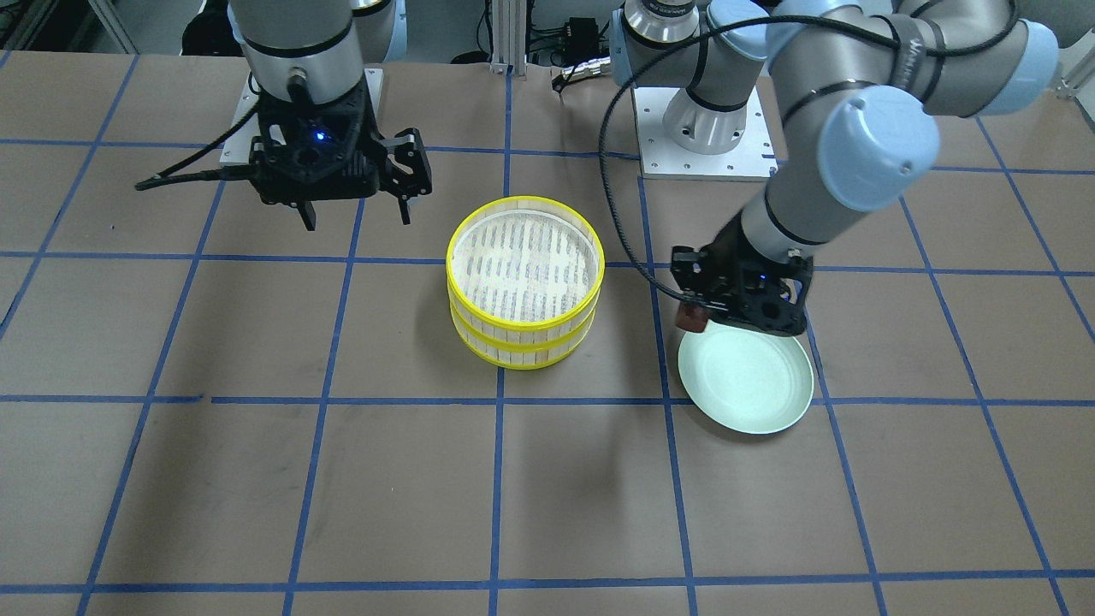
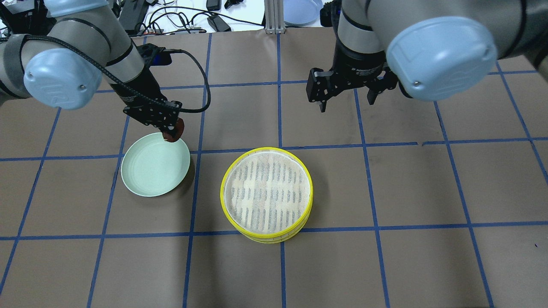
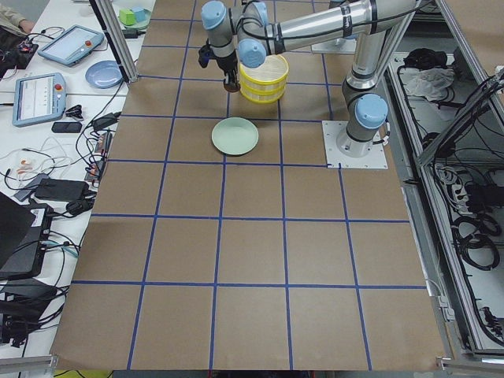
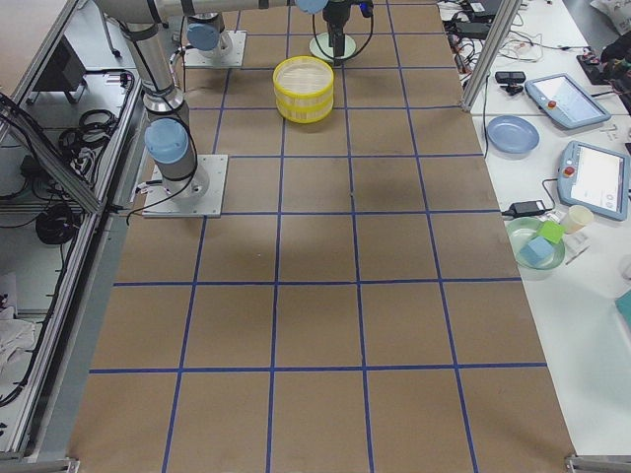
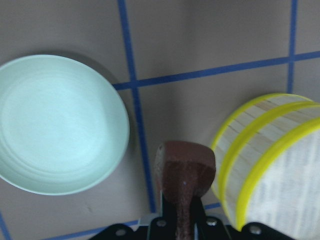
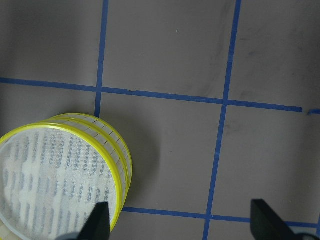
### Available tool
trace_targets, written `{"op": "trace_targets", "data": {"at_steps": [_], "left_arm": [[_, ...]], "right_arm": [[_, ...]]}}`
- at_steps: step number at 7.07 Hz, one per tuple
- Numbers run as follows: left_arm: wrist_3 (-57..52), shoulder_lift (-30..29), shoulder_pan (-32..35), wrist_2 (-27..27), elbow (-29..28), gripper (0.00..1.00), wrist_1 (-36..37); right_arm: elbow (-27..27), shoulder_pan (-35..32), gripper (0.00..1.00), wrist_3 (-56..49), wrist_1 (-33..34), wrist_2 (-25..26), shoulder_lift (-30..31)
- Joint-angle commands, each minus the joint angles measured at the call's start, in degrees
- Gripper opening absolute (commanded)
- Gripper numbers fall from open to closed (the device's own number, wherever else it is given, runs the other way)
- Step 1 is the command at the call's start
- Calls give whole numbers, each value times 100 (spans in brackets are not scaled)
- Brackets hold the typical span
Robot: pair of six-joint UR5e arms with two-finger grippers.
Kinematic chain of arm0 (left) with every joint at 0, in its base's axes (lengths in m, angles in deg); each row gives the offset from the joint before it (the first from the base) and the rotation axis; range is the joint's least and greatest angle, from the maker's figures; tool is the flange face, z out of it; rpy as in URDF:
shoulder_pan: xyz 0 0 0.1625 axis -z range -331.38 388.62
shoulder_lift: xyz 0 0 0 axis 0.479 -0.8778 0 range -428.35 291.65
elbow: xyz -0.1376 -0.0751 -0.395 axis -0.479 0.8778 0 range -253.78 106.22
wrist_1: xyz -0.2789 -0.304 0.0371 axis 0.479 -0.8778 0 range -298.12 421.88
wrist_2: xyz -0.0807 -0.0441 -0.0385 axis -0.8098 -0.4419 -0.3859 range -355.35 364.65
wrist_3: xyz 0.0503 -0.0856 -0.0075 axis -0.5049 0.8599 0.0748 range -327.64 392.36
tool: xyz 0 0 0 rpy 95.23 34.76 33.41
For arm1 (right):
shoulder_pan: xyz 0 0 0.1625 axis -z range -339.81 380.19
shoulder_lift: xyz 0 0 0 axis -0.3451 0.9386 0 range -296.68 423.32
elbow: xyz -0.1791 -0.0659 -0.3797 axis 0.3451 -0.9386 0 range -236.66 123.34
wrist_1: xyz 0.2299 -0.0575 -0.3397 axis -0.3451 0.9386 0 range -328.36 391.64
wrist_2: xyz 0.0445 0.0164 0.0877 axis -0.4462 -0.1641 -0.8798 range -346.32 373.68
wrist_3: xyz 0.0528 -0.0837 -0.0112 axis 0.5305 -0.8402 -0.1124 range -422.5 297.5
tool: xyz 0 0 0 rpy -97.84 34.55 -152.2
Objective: Place buns in different layers of steamer
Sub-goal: 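Carry brown bun with left gripper into top steamer tier and release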
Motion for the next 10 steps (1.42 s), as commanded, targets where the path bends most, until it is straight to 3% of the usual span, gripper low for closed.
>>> {"op": "trace_targets", "data": {"at_steps": [1, 2, 3, 5, 9, 10], "left_arm": [[1784, 275, 1405, -74, -21, 0, 7], [2705, 189, 2048, -91, 31, 0, 226], [2888, 83, 2315, -74, 162, 0, 532], [2724, 30, 2300, -30, 636, 0, 929], [2583, -233, 2257, 259, 656, 1, 1054], [2513, -234, 2248, 287, 656, 34, 1054]], "right_arm": [[78, 428, 100, -261, -190, -19, 319], [96, 595, 100, -636, -322, -28, 390], [97, 684, 100, -675, -254, -106, 399], [88, 772, 100, -658, -245, -37, 408], [97, 773, 100, -622, -253, -45, 408], [97, 773, 100, -657, -236, -45, 408]]}}
